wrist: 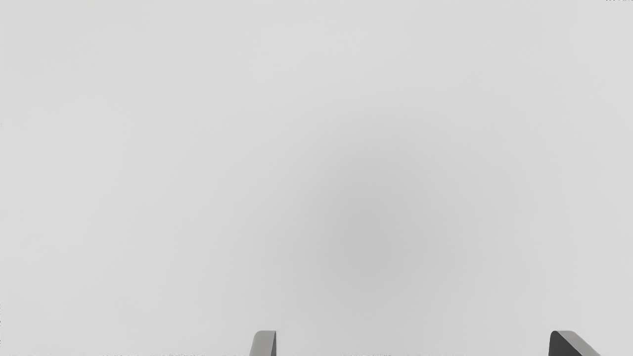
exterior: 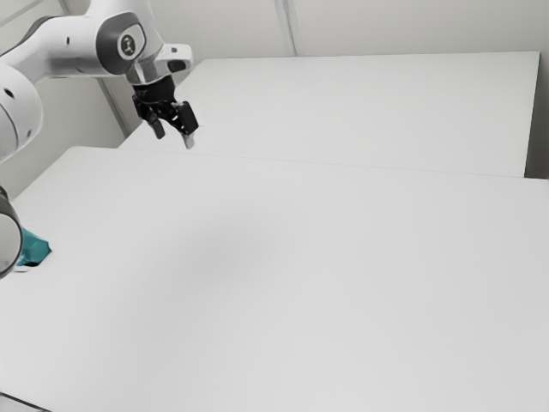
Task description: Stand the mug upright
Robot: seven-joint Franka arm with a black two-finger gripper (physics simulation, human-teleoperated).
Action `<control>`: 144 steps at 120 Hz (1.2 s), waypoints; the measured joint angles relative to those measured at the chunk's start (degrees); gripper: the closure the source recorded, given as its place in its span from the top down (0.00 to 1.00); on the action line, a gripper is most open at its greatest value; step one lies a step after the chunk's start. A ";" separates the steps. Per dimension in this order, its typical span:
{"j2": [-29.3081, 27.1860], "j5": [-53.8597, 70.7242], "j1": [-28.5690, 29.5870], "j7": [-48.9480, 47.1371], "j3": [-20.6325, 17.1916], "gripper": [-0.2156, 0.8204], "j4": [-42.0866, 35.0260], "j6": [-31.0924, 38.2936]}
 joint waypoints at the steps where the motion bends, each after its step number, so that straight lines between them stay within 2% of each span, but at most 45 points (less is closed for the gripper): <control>1: -0.07 -0.03 -0.01 0.01 0.14 0.79 -0.03 0.01; 18: -1.26 -0.82 -0.29 0.04 2.53 0.79 -1.38 -0.09; 41: -9.95 -3.12 0.04 -0.01 7.42 0.79 -16.86 3.38; 56: -13.21 -3.42 3.94 0.04 7.37 0.79 -24.48 7.94; 64: -15.04 -3.49 9.52 0.11 4.24 0.79 -28.20 10.71; 79: -16.28 -3.85 24.25 0.98 -4.28 0.79 -30.67 15.12; 98: -15.20 -8.37 40.99 4.59 -13.89 0.79 -31.93 20.12; 115: -13.54 -15.78 53.09 11.01 -20.79 0.79 -32.40 23.43; 127: -11.82 -20.04 58.59 17.30 -22.76 0.79 -32.23 22.99; 144: -7.91 -24.61 65.36 28.03 -22.75 0.79 -30.22 20.63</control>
